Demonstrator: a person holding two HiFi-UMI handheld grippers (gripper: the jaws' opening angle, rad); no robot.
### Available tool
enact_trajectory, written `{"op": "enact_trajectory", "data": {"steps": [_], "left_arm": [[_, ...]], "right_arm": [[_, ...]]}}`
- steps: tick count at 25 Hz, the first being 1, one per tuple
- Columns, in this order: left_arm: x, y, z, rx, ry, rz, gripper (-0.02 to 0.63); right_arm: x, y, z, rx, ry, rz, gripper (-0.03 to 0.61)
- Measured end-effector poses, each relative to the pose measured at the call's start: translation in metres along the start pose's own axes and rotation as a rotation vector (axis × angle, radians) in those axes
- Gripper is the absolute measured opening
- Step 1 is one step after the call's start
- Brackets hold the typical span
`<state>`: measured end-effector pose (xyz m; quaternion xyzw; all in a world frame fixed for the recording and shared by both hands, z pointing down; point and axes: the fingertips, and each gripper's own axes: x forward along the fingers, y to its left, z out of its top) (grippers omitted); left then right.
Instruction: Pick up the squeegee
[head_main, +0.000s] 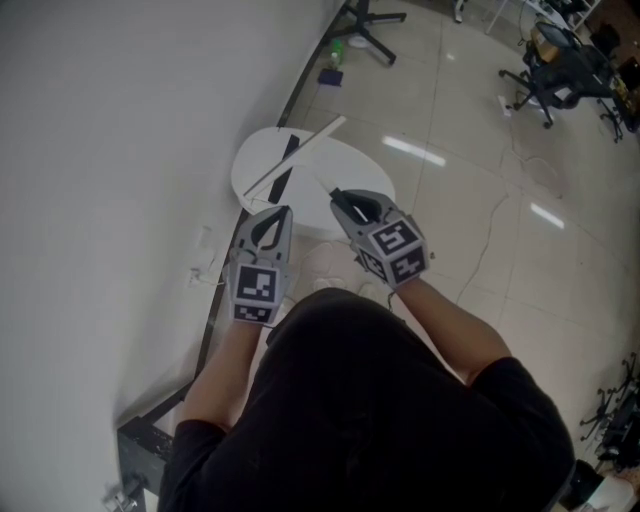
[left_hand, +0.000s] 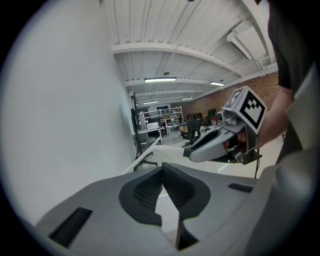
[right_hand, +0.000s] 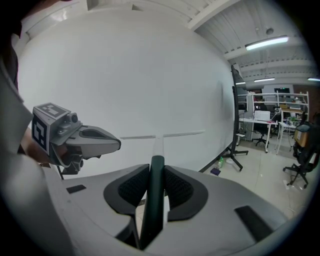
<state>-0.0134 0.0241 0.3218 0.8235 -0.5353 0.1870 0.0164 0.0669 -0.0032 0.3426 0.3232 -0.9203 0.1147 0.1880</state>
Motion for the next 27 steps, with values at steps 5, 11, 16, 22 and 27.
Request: {"op": "enact_trajectory", "data": {"steps": [5,11,16,22,27], "left_arm": [[0.0003,0.0002,0.0033,0.004,-0.001,-0.002,0.006],[-0.0004,-0.0025,0.0057,0.005,-0.006,-0.006,0.006],[0.0016,-0.0013,0.0063,0.008,-0.010,-0.007,0.006],[0.0034,-0.0033,0.0065,0.045,-0.018,-0.023,0.006],[0.0014,-0.0032,0.0091,-0.007,-0.004,0.000,0.006]], "right_arm": [[-0.0034,0.0012,0.0009,-0.002,0.000,-0.002,0.100],[-0.0071,0.0007,-0.0007,-0.001,0.001,-0.009,0.100],[-0.0060,-0.0010,-0.0018,0.002,0.002,-0.013,0.100],[-0.0069,-0.0016,-0.0012,-0.001,0.002,-0.014,0.100],[-0.0072,-0.0029,0.0001,0.002,0.000,-0.016,0.100]]}}
